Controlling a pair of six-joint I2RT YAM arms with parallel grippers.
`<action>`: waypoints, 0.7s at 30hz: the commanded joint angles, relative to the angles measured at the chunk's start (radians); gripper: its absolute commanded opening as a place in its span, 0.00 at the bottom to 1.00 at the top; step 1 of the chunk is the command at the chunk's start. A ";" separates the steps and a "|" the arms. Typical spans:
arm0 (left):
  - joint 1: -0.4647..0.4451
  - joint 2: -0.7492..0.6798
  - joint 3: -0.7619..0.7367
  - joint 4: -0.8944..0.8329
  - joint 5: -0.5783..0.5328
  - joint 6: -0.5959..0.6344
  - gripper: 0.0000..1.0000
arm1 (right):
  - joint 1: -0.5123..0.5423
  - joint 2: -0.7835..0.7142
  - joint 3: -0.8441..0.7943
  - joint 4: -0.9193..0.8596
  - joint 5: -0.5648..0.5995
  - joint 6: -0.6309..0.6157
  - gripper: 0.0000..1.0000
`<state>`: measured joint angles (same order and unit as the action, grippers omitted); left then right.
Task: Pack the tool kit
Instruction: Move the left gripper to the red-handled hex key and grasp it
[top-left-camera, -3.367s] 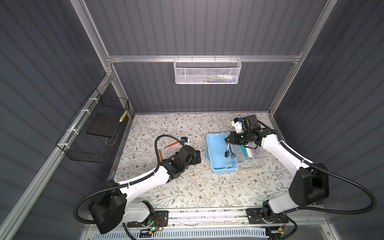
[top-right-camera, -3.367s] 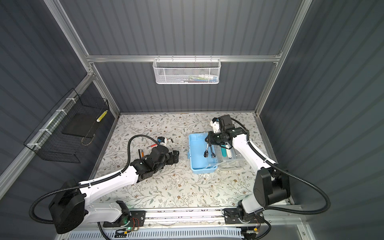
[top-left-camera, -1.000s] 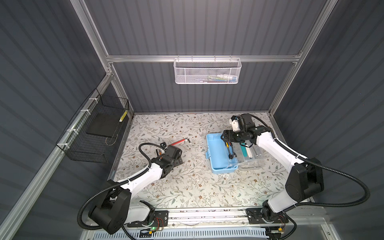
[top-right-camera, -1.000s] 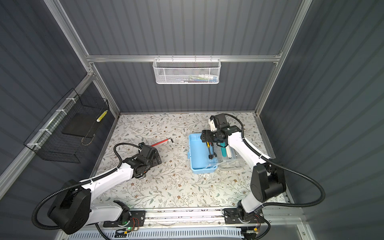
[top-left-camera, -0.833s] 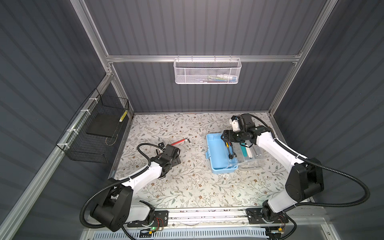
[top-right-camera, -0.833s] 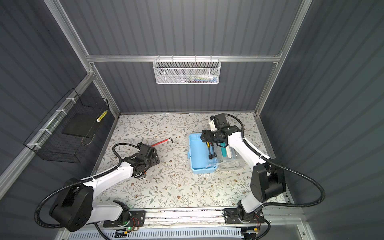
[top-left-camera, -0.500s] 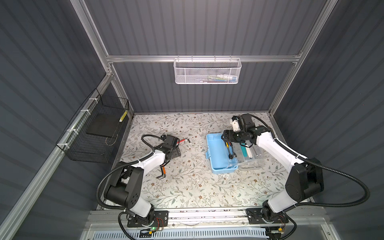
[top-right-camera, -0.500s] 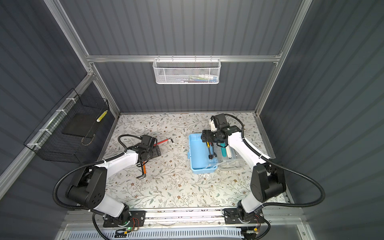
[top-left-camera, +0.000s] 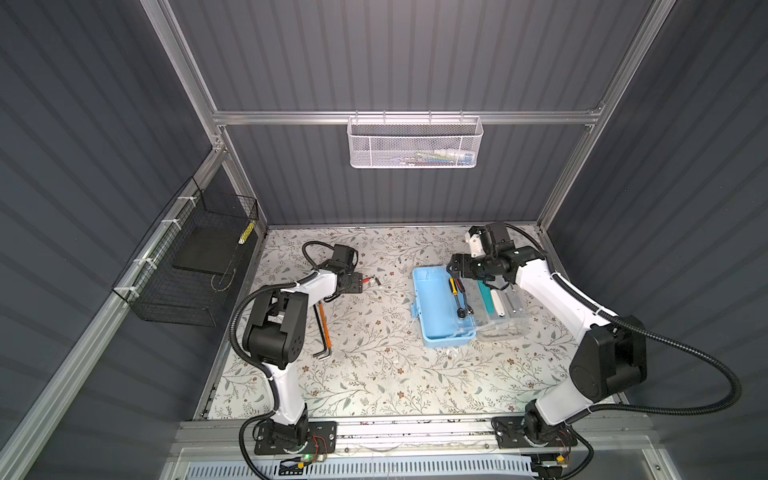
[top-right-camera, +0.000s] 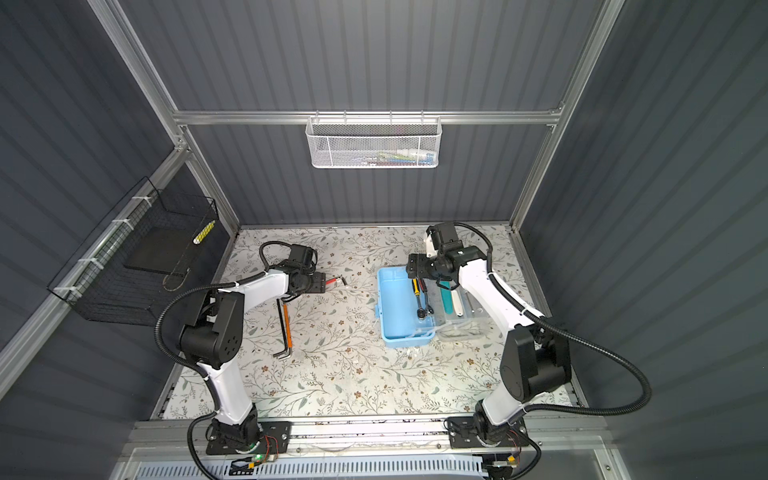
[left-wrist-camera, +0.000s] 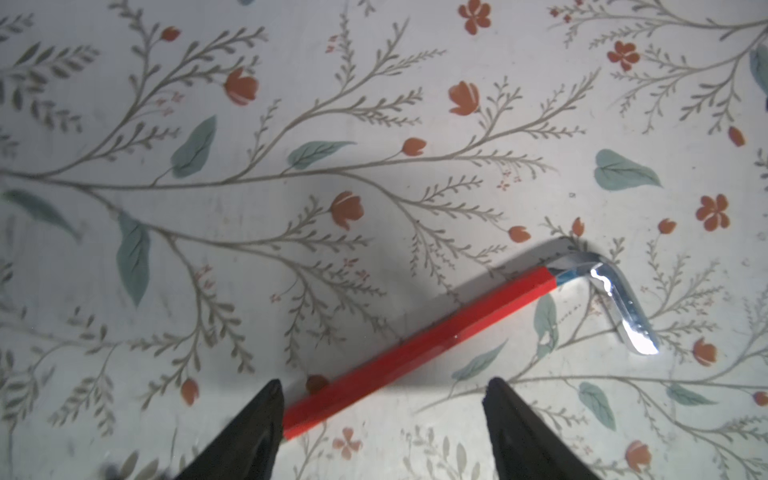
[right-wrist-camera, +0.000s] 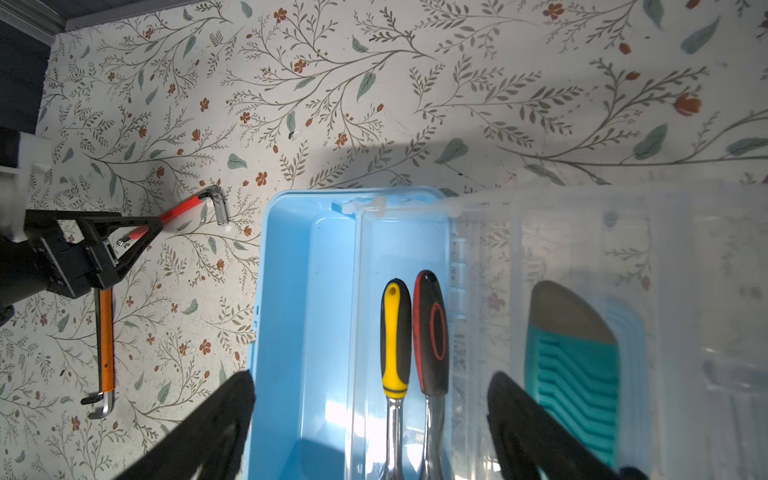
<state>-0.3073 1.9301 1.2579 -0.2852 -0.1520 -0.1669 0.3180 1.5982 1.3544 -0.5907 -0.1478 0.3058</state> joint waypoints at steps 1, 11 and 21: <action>0.008 0.056 0.053 -0.081 0.037 0.168 0.73 | -0.009 0.016 0.020 -0.030 0.012 -0.016 0.89; 0.019 0.143 0.131 -0.143 0.130 0.313 0.61 | -0.039 -0.011 -0.008 -0.034 0.007 -0.008 0.90; 0.019 0.149 0.088 -0.190 0.199 0.319 0.22 | -0.061 -0.057 -0.050 -0.023 0.014 0.004 0.91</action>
<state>-0.2928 2.0426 1.3834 -0.3786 0.0113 0.1413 0.2676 1.5646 1.3216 -0.6033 -0.1413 0.3069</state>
